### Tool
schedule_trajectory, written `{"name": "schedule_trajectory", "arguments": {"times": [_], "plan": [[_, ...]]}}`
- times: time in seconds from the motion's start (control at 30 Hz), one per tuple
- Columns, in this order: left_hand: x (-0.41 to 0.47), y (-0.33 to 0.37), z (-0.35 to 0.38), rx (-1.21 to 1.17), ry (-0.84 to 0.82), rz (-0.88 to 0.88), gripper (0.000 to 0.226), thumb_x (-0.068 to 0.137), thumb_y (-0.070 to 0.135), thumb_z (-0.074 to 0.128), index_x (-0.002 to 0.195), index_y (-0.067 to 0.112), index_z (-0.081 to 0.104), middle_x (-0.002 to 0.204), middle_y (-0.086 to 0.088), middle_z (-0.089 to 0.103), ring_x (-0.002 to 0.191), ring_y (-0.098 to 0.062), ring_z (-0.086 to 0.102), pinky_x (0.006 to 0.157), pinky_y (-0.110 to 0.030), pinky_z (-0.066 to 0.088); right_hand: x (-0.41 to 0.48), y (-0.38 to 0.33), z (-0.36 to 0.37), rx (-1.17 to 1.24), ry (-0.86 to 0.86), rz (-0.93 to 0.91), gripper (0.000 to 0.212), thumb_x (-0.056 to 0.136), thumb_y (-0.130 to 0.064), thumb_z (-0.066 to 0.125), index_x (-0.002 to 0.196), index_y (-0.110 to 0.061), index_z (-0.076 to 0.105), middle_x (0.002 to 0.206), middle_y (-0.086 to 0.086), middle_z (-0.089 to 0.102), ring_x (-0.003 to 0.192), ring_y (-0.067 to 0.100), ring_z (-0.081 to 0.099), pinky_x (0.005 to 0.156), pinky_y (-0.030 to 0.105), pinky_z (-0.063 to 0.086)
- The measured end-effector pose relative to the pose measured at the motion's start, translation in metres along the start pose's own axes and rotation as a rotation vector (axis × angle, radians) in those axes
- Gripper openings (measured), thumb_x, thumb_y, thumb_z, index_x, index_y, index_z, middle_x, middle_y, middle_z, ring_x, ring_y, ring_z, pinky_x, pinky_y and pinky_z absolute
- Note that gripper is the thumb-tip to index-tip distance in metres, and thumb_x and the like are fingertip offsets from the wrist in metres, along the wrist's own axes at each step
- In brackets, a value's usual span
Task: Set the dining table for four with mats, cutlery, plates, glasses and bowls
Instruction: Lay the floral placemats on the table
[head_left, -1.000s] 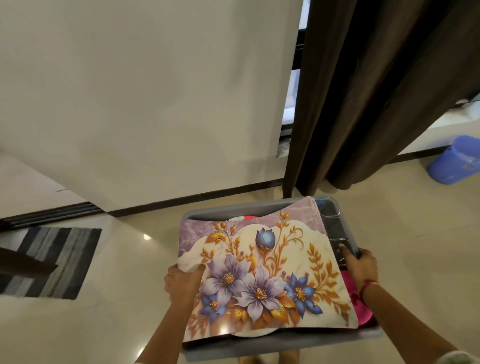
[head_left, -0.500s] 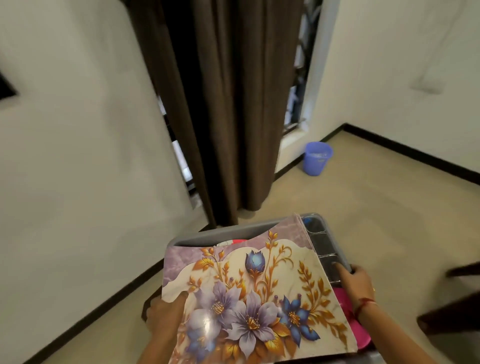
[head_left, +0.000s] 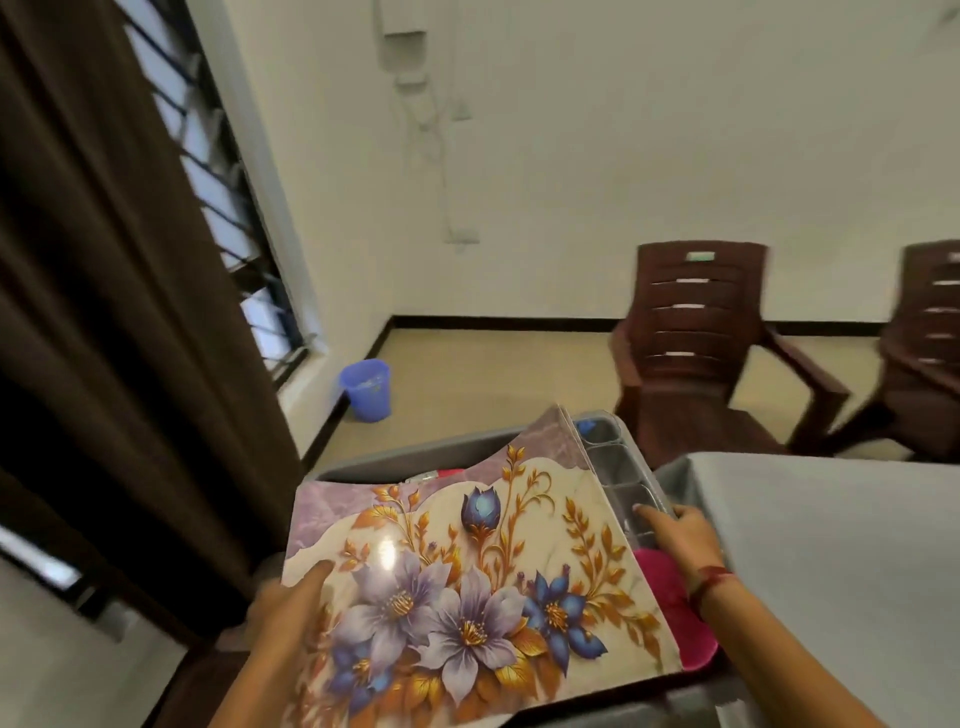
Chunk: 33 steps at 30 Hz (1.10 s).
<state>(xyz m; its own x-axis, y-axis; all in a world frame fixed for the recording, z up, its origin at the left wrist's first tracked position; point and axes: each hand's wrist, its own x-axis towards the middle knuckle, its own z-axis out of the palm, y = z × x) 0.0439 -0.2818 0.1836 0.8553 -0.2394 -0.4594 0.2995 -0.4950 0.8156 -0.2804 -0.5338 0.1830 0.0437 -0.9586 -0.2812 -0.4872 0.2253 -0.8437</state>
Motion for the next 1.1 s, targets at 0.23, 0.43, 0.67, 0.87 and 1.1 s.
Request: {"name": "schedule_trajectory", "arguments": {"times": [0.23,0.43,0.67,0.87,1.1], "plan": [[-0.034,0.027,0.074,0.053,-0.256,0.169,0.049,0.066,0.040,0.078,0.098,0.007,0.061,0.094,-0.014,0.064,0.088,-0.034,0.061,0.082,-0.046,0.054,-0.046,0.041,-0.109,0.059,0.292,0.135,0.035,0.073,-0.047,0.065,0.080,-0.013,0.065,0.079,0.011,0.068,0.076,0.031,0.064,0.075,0.046,0.056],[-0.061,0.053,0.128,0.093,-0.513,0.269,0.039,0.074,0.030,0.076,0.095,-0.001,0.063,0.087,-0.014,0.062,0.081,-0.032,0.058,0.066,-0.035,0.045,-0.127,0.087,-0.155,0.183,0.536,0.310,0.035,0.076,-0.045,0.066,0.079,-0.010,0.067,0.080,0.013,0.069,0.076,0.032,0.065,0.076,0.047,0.056],[-0.100,0.059,0.172,0.224,-0.769,0.374,0.036,0.078,0.029,0.073,0.096,-0.001,0.064,0.094,-0.016,0.064,0.086,-0.034,0.059,0.075,-0.037,0.046,-0.231,0.122,-0.167,0.320,0.818,0.446,0.033,0.080,-0.042,0.064,0.079,-0.009,0.069,0.079,0.012,0.069,0.077,0.031,0.065,0.077,0.045,0.055],[-0.160,0.052,0.206,0.340,-0.981,0.399,0.040,0.083,0.027,0.068,0.098,-0.008,0.057,0.093,-0.017,0.056,0.084,-0.030,0.054,0.071,-0.034,0.041,-0.312,0.152,-0.177,0.424,1.032,0.552,0.031,0.078,-0.038,0.069,0.083,-0.007,0.064,0.083,0.012,0.066,0.081,0.031,0.063,0.080,0.044,0.053],[-0.261,0.014,0.235,0.506,-1.248,0.457,0.051,0.087,0.040,0.063,0.115,-0.002,0.055,0.106,-0.023,0.059,0.087,-0.035,0.056,0.079,-0.044,0.049,-0.402,0.207,-0.207,0.545,1.224,0.650,0.036,0.073,-0.037,0.072,0.090,-0.007,0.065,0.087,0.012,0.068,0.082,0.031,0.064,0.084,0.048,0.053]]}}
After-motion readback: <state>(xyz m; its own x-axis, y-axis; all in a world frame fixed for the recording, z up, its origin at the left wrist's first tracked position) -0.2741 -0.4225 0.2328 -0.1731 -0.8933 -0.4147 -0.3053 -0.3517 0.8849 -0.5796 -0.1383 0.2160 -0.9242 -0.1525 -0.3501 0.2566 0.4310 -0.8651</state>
